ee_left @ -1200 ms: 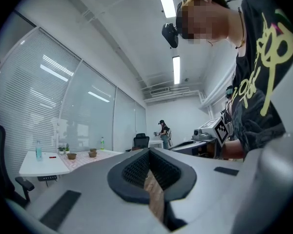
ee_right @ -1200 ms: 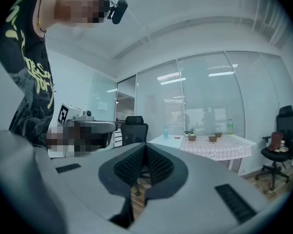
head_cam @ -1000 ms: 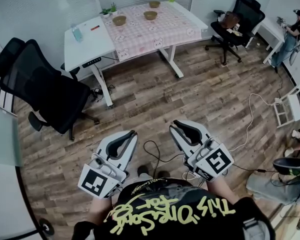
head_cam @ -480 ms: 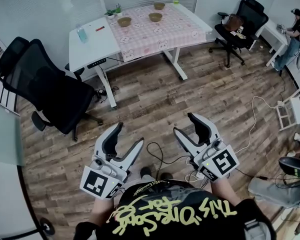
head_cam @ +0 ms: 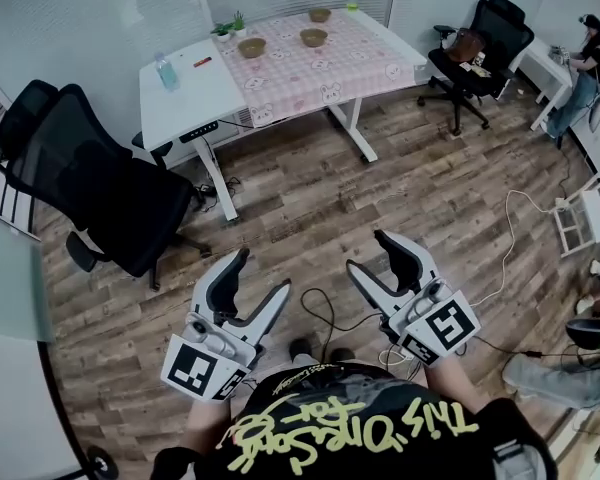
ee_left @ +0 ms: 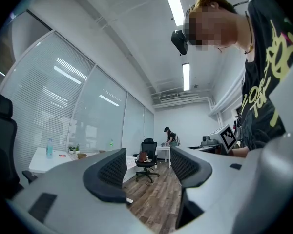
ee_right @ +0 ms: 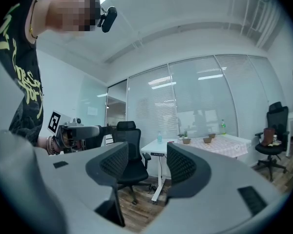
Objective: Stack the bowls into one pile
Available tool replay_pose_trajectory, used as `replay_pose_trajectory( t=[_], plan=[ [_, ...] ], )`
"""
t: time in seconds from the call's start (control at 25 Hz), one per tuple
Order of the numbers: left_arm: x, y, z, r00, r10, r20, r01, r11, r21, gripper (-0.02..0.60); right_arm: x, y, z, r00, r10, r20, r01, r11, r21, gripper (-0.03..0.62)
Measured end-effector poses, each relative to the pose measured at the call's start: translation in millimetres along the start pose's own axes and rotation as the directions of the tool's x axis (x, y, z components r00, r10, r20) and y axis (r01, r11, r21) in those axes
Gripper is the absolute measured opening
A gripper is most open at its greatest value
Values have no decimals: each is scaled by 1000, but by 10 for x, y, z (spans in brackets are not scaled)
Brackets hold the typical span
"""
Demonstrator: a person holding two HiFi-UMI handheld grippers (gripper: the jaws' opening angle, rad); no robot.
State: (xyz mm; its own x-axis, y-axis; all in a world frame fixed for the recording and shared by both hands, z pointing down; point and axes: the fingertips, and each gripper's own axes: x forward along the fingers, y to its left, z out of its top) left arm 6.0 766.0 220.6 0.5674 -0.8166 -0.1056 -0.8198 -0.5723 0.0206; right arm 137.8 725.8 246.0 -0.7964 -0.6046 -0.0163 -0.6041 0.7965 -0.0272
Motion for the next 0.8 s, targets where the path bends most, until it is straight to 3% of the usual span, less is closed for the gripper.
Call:
replay_pose_trajectory(
  t=[0.4,0.8],
  plan=[
    [-187,195,-46,997,-79,-18,80,996,30,281,279,327,-55,1000,-17,8,18,1000,-20,230],
    [-216,288,-127,997,-80,-10,80,997,14,281,297,348,-88,999,-30,-12,30,999,-29,230]
  ],
)
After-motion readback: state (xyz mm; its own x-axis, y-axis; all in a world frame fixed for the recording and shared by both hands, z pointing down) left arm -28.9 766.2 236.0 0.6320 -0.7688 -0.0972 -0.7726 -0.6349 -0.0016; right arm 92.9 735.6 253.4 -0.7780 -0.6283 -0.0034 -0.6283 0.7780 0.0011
